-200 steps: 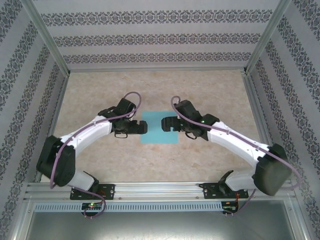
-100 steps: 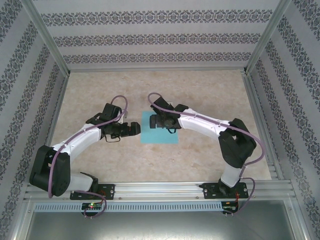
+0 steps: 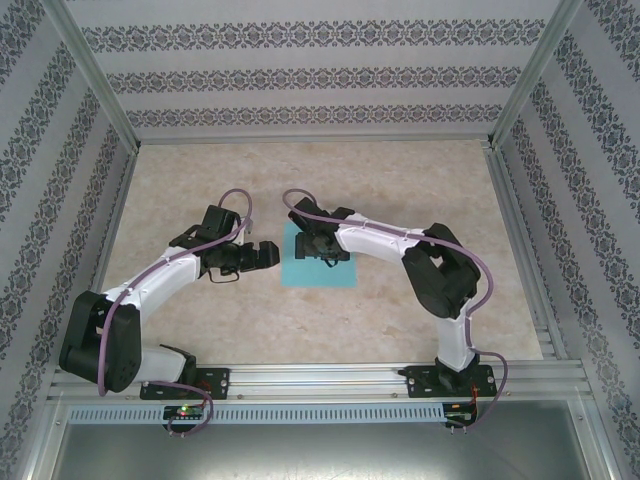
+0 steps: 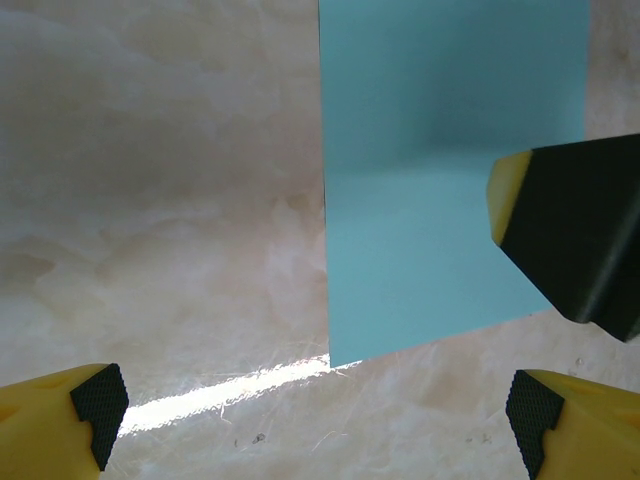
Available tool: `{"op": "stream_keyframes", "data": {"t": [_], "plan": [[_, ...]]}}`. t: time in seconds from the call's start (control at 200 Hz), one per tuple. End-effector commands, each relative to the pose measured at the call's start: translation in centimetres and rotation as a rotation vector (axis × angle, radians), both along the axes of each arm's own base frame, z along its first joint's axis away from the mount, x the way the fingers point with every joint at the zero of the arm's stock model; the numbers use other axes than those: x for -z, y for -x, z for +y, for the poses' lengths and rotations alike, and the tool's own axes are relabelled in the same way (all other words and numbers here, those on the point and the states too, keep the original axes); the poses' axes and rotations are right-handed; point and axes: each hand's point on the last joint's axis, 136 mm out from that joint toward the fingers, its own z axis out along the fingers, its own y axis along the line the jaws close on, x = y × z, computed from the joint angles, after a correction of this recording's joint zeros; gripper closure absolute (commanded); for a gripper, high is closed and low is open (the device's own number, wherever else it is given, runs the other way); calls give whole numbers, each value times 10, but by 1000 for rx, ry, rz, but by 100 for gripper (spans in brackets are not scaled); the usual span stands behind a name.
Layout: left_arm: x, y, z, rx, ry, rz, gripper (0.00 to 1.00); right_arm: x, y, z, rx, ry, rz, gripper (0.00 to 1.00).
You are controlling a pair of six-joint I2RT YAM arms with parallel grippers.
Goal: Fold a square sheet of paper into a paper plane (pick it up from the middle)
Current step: Fold the square sheet of paper in half at the center of the table.
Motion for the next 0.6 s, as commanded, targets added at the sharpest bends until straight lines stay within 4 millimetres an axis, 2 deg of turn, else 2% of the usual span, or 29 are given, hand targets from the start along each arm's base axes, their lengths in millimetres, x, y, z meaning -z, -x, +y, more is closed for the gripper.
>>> {"op": "stream_keyframes", "data": {"t": [0.0,0.6], "plan": [[-9,-12,0,2,13,-47,0,3,-8,4,21,8,2,13],[1,-10,0,6,7,-23,0,43,-8,-3,35,110,67,20]]}}
